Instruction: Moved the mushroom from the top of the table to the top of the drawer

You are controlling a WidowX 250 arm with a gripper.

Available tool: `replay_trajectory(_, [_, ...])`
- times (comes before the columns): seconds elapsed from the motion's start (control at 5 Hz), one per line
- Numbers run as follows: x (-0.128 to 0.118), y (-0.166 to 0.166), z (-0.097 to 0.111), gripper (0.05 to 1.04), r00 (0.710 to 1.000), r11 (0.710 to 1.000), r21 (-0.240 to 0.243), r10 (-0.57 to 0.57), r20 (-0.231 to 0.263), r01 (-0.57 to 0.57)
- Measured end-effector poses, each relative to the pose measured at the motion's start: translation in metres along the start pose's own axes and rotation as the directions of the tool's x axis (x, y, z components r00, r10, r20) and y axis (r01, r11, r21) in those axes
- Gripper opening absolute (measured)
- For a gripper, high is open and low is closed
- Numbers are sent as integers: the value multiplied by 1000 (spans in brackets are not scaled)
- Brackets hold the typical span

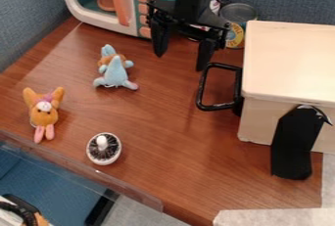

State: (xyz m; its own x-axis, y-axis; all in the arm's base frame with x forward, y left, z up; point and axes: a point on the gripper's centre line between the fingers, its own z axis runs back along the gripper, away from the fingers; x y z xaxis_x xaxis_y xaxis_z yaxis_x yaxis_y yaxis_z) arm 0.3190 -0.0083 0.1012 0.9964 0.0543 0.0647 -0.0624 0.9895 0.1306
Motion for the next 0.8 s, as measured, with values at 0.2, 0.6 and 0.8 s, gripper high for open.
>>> replay_trajectory(0.2, [-2,-1,-10,1000,1000,1000,1,-4,-20,4])
replay_trajectory(0.6, [-72,44,-27,1000,1000,1000,-4,3,-2,-3])
replay_trajectory(0.8, [-83,55,-26,1000,1000,998,-63,-16,5,17])
